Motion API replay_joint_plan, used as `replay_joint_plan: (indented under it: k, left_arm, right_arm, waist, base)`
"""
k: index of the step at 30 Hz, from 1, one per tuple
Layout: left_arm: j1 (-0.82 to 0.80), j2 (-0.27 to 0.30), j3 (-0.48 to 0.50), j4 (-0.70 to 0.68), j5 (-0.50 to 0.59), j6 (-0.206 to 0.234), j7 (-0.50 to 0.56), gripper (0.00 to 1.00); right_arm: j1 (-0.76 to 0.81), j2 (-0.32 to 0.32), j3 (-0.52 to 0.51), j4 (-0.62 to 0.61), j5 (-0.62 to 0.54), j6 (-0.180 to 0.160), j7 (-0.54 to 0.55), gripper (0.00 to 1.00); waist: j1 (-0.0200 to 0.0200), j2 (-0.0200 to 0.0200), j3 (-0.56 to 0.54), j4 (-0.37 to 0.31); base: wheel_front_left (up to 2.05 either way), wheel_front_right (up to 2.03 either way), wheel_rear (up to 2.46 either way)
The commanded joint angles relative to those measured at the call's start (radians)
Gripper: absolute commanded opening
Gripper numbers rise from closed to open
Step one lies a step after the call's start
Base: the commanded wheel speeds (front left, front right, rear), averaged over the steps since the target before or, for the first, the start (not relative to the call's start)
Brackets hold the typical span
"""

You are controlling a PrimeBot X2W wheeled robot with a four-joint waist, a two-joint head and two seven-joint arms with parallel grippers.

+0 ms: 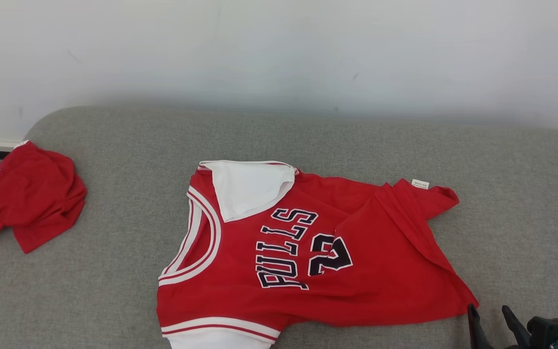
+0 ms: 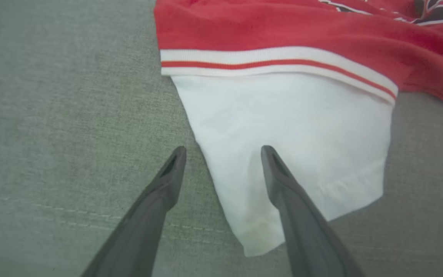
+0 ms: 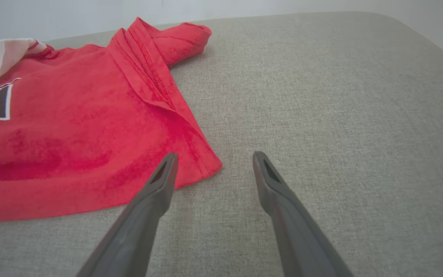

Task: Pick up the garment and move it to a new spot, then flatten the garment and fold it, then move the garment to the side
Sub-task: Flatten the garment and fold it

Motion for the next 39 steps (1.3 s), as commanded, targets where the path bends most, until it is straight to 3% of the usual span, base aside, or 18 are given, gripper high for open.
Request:
replay_joint_plan:
  k: [1,13,20,21,22,23,30,39]
  left_arm:
    - [0.007,0.000,-0.007,0.007,-0.008,0.001,0.004,1.00]
    - [0.003,-0.006,-0.112,0.073,-0.128,0.046,0.048,1.00]
    - [0.034,-0.016,-0.161,0.055,-0.212,0.039,0.082,1.00]
    - [0.034,-0.017,-0.173,0.054,-0.223,0.036,0.090,0.85]
    - [0.031,-0.019,-0.185,0.053,-0.225,0.032,0.094,0.44]
    - [0.029,-0.021,-0.196,0.050,-0.237,0.022,0.094,0.00]
    - [0.028,-0.018,-0.183,0.005,-0.270,0.021,0.039,0.00]
    - [-0.045,0.070,-0.137,-0.206,-0.257,0.018,0.032,0.00]
  right_arm:
    - [-0.018,-0.007,-0.001,0.010,-0.002,-0.002,-0.011,1.00]
    - [-0.167,-0.047,0.048,0.261,0.005,-0.002,-0.079,1.00]
    - [-0.229,-0.059,0.081,0.408,0.003,-0.002,-0.089,1.00]
    - [-0.235,-0.054,0.087,0.428,0.008,-0.002,-0.092,1.00]
    - [-0.241,-0.048,0.093,0.444,0.017,-0.002,-0.095,0.69]
    - [-0.247,-0.043,0.101,0.461,0.024,-0.002,-0.097,0.00]
    - [-0.232,-0.044,0.133,0.498,0.096,-0.002,-0.136,0.00]
    - [-0.236,-0.054,0.167,0.370,0.223,-0.002,-0.038,0.00]
  waist:
    - [0.0001,0.0000,0.004,0.000]
    - [0.0001,0.0000,0.032,0.003]
    - [0.0001,0.0000,0.032,0.015]
    - [0.0001,0.0000,0.030,0.017]
    - [0.0001,0.0000,0.027,0.019]
    - [0.0001,0.0000,0.023,0.020]
    - [0.0001,0.0000,-0.021,0.024]
    - [0.0001,0.0000,-0.046,-0.001]
  base:
    - [0.00,0.00,0.00]
    - [0.00,0.00,0.00]
    - [0.00,0.00,0.00]
    - [0.00,0.00,0.00]
    - [0.00,0.00,0.00]
    - [0.00,0.00,0.00]
    - [0.00,0.00,0.00]
    - [0.00,0.00,0.00]
